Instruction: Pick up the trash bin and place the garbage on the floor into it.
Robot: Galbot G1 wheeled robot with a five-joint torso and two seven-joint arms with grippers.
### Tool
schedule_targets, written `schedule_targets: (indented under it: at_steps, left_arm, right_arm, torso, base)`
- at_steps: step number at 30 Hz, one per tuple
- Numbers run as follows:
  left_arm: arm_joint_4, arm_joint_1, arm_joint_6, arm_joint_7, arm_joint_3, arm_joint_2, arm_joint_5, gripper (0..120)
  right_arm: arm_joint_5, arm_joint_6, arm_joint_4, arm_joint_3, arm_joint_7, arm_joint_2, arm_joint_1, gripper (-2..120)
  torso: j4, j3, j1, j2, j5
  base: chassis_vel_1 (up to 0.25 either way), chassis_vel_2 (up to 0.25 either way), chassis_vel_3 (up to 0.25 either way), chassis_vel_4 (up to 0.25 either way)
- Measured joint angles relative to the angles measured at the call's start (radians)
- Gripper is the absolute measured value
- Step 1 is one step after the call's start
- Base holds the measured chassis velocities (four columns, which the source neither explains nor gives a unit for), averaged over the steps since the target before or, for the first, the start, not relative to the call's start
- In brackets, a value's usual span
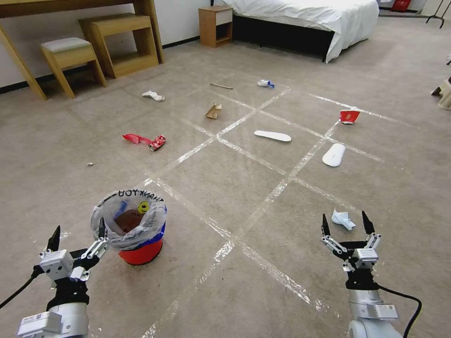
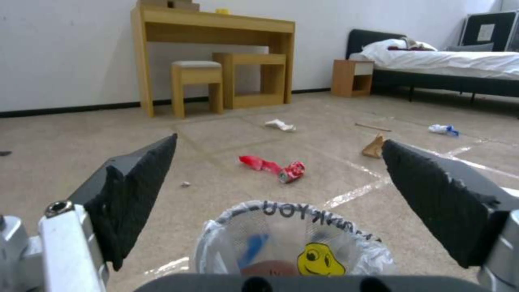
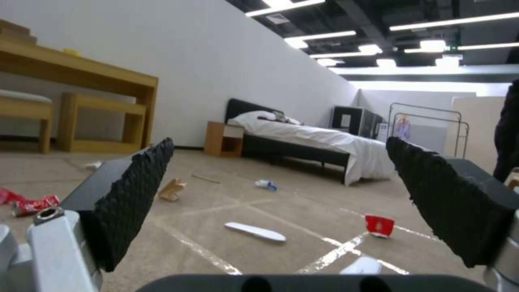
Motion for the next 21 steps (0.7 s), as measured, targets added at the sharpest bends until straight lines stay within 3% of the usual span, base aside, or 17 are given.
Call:
schedule_targets:
  at_steps: [21]
  left_arm:
    - [0.006, -0.006, 0.003, -0.003, 0.005, 0.001, -0.004, 100]
  right_arm:
    - [0.010, 0.017, -0.016, -0.004, -0.018, 0.001, 0.015, 100]
  torso:
    - [0.0000, 0.000, 0.000, 0.000, 0.0000]
  base:
    - [0.000, 0.000, 0.000, 0.000]
